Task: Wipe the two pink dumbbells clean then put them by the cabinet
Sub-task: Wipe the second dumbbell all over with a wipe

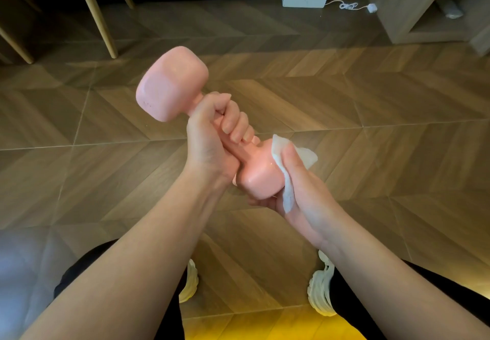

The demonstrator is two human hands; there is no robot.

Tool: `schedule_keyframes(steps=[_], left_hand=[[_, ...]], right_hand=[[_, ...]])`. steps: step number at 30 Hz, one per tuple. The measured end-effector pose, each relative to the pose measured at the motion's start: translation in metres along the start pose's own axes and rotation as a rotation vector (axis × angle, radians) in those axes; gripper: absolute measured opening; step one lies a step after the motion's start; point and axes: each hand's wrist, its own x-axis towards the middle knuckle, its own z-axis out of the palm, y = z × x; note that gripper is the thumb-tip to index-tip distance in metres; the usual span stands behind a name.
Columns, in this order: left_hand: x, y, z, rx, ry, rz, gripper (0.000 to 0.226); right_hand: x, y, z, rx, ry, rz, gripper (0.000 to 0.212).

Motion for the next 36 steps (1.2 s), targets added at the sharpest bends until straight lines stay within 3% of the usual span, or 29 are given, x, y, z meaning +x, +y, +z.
schedule_keyframes(steps=[4,6,8,11,13,17,21,31,36], left_hand=[[0.004,0.004,-0.001,-0.027,0.024,0.042,0.042],[0.005,0.007,-0.004,-0.058,0.027,0.063,0.038],[0.004,0.007,-0.004,-0.062,0.013,0.056,0.039],[0.002,0.003,-0.001,-0.047,-0.024,0.038,0.039],[0.002,0.003,0.000,-0.047,-0.046,0.044,0.037],[0.003,0.008,-0.001,-0.084,-0.034,0.051,0.038],[0.003,0.011,-0.004,-0.098,0.000,0.048,0.041],[0.004,0.000,-0.007,0.129,-0.030,0.049,0.031],[0.001,-0.015,-0.002,0.263,-0.128,0.041,0.032]], right_hand=[[0.002,0.001,-0.001,0.022,-0.114,-0.056,0.066],[0.001,0.000,-0.002,0.012,-0.189,-0.097,0.072],[0.001,0.001,0.001,-0.023,-0.140,-0.118,0.087],[0.005,0.003,0.011,-0.077,0.024,-0.096,0.080],[0.007,0.004,0.008,-0.017,0.047,-0.045,0.080],[0.004,-0.002,-0.006,0.132,-0.179,-0.032,0.059],[0.002,-0.003,-0.007,-0.003,-0.296,-0.089,0.072],[0.003,-0.001,0.014,-0.057,-0.001,0.087,0.033],[0.007,-0.002,0.013,-0.062,0.118,0.153,0.027]])
